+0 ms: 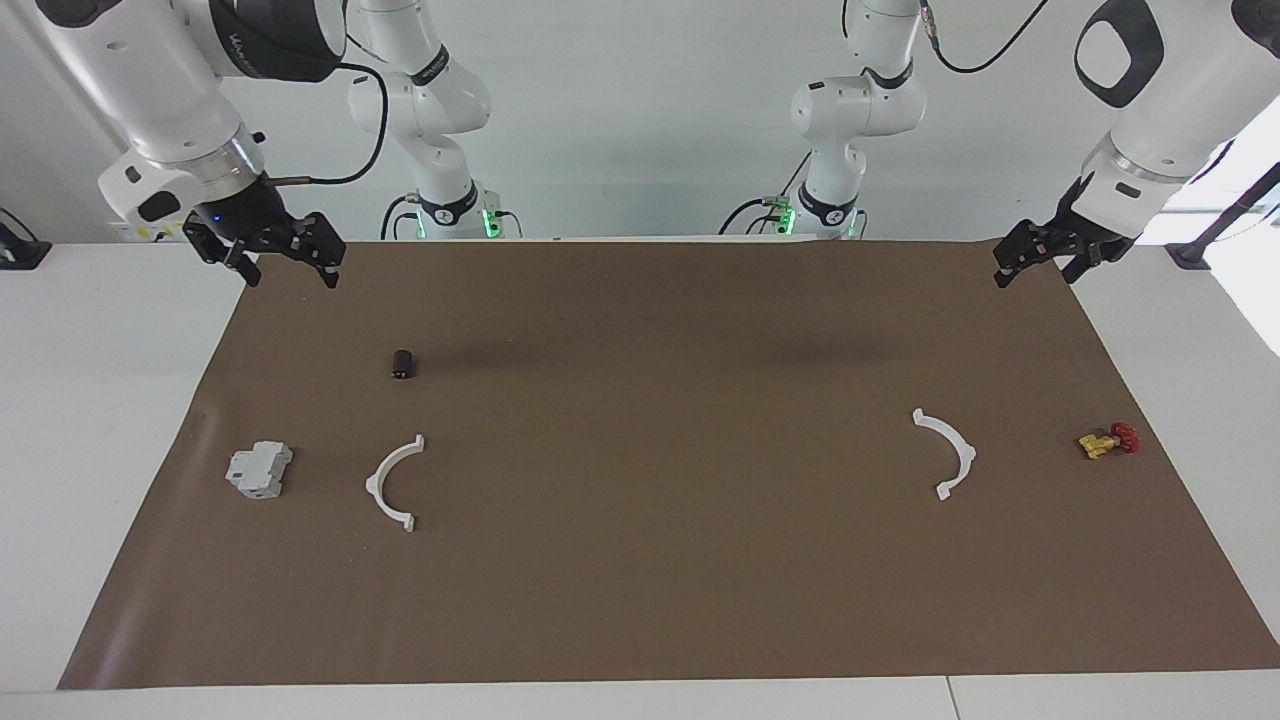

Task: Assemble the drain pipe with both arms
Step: 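Move the right gripper over the white half-ring nearest it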

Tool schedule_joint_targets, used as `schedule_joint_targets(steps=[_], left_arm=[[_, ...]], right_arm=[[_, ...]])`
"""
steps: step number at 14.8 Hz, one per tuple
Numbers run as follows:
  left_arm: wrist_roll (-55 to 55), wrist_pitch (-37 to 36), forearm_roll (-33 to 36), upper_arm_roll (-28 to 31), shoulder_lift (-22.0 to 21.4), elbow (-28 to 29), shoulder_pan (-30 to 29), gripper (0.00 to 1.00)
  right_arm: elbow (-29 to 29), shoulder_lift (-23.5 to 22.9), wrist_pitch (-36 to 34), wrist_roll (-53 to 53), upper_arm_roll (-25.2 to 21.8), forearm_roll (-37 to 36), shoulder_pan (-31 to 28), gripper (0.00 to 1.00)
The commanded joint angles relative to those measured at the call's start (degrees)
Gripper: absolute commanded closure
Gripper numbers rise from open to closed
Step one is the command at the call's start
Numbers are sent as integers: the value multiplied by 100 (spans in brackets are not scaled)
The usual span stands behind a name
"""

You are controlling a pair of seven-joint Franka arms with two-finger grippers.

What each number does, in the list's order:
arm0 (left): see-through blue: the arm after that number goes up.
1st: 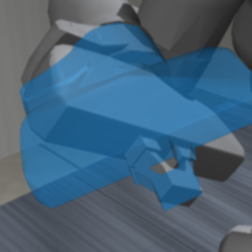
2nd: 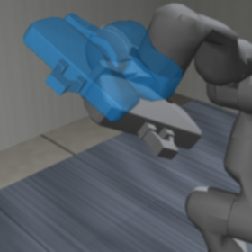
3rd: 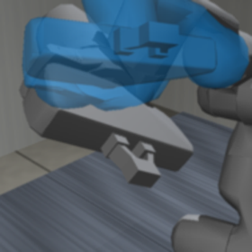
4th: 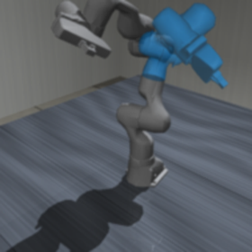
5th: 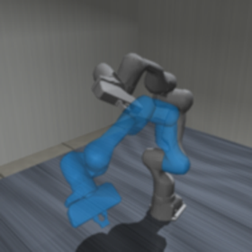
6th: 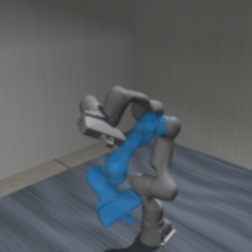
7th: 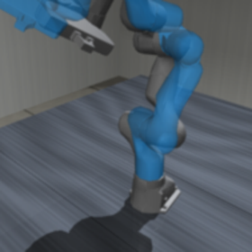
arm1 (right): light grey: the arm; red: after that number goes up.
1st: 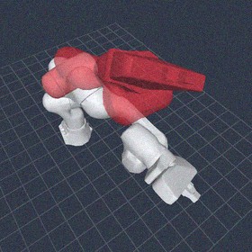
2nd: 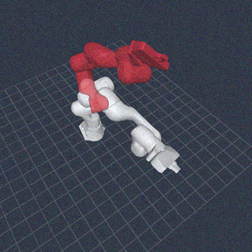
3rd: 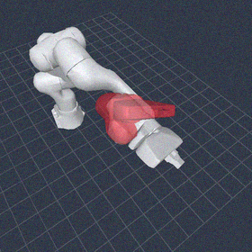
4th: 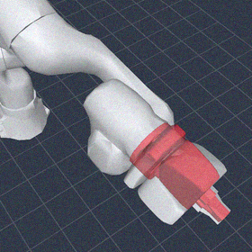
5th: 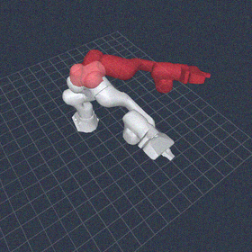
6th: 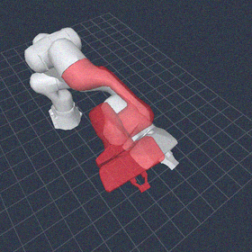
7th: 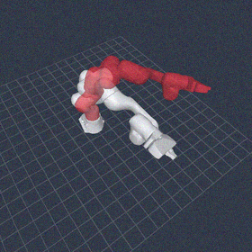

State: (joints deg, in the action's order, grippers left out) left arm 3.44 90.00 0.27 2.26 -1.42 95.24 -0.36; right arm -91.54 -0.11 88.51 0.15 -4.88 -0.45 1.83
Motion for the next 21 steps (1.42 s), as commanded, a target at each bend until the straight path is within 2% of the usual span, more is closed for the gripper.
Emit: schedule_joint_targets(steps=[1,8,11,14,21], left_arm=[[-72,17,-10,-6,-156,162,9,0],[-72,17,-10,-6,-156,162,9,0],[-72,17,-10,-6,-156,162,9,0],[-72,17,-10,-6,-156,162,9,0],[-72,17,-10,-6,-156,162,9,0]], right_arm=[[22,3,53,55,57,-17,-60,0],[-127,108,61,46,57,-16,-34,0],[-163,47,526,239,66,-25,-25,0],[-101,-426,929,284,92,-26,-7,0],[-92,-1964,2863,721,189,186,-68,0]])
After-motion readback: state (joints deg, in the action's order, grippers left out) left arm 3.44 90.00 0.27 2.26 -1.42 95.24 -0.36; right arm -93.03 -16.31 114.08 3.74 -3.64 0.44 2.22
